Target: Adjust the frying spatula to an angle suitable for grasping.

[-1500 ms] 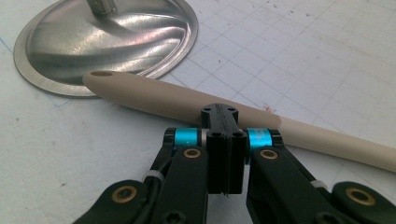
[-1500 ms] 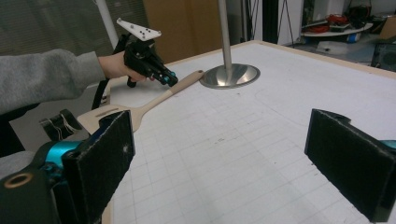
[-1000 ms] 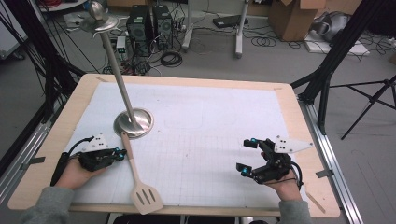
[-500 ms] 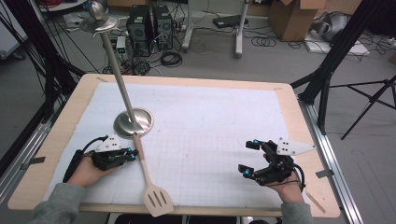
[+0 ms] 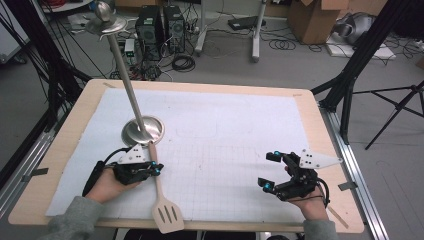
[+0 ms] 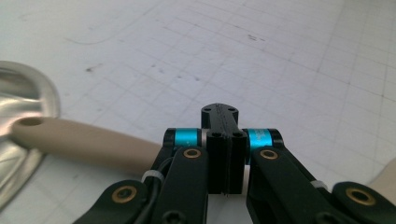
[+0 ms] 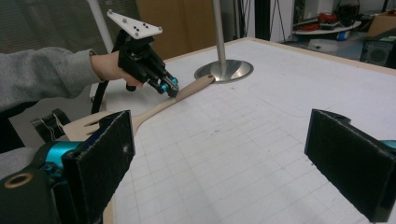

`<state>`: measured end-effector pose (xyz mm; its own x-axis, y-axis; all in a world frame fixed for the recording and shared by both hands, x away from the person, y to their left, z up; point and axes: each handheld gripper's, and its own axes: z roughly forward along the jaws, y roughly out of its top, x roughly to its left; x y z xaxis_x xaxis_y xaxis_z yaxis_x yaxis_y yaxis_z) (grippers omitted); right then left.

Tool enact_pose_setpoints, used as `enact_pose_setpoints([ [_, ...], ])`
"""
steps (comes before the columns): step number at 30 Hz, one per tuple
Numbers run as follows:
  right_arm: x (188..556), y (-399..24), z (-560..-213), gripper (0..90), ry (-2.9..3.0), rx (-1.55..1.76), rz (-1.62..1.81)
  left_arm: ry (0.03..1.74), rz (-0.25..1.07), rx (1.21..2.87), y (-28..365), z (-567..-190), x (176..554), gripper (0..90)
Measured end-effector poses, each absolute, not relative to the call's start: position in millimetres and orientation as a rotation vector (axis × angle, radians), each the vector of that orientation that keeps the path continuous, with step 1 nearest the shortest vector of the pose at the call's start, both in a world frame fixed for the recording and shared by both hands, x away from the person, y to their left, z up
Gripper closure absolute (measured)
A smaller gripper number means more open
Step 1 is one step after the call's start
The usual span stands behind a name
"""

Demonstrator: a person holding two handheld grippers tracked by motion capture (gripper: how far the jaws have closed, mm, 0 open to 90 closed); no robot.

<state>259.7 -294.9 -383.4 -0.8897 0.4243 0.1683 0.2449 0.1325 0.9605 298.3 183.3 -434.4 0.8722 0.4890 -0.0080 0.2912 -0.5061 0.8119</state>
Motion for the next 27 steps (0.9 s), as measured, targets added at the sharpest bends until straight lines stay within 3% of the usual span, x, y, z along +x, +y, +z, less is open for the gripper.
enact_pose_setpoints([
  [11,259.3,-296.5,-383.4,7.6,2.248,0.676,1.863,0.488,0.229,2.241,163.0,-440.4,283.0,89.8],
  [27,265.0,-292.0,-384.4,7.6,2.257,0.666,1.881,0.466,0.134,2.203,196.1,-439.6,275.5,89.9],
])
